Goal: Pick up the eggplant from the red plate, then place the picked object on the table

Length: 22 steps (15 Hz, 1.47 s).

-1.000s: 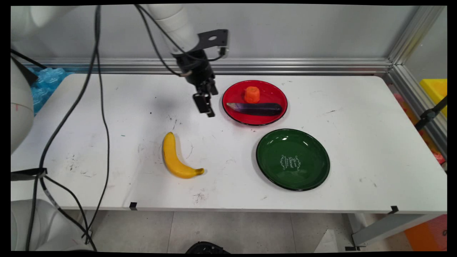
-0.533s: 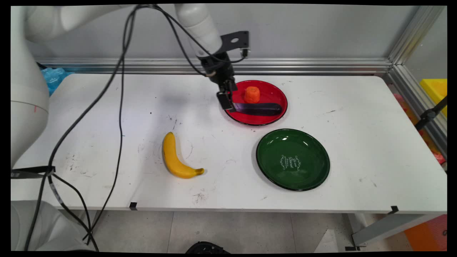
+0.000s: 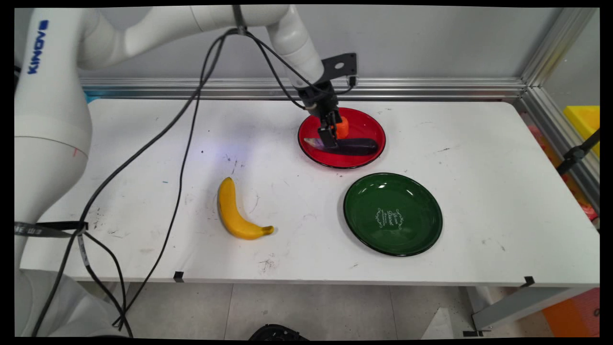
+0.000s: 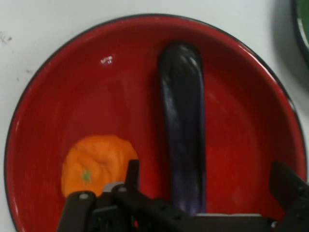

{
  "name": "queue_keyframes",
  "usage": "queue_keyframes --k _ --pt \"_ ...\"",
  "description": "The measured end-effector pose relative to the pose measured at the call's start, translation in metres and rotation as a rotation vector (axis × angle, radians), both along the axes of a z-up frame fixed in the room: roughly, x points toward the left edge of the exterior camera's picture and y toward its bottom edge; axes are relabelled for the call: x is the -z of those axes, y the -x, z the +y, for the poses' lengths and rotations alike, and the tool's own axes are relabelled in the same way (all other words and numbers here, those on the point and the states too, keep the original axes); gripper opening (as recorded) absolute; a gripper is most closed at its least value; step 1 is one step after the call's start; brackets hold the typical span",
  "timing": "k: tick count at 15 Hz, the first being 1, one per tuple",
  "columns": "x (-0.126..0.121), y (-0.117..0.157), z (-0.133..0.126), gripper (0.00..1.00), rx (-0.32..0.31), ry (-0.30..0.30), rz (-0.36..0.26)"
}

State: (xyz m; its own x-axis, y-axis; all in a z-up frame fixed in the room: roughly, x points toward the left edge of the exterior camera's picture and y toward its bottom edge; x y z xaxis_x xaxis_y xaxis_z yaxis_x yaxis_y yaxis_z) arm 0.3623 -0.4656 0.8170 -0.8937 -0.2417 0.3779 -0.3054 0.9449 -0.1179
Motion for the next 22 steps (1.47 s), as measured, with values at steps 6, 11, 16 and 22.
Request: queue_keyframes --k 6,11,16,22 --pt "0.030 0.015 -0.021 1.00 0.001 0.003 0.035" --pt "0.044 0.022 -0.027 0.00 -0.003 -0.005 0.049" --pt "0.047 0.026 -0.025 0.00 -0.004 -0.030 0.056" --pt "0.030 0.029 -0.016 0.00 -0.002 -0.036 0.059"
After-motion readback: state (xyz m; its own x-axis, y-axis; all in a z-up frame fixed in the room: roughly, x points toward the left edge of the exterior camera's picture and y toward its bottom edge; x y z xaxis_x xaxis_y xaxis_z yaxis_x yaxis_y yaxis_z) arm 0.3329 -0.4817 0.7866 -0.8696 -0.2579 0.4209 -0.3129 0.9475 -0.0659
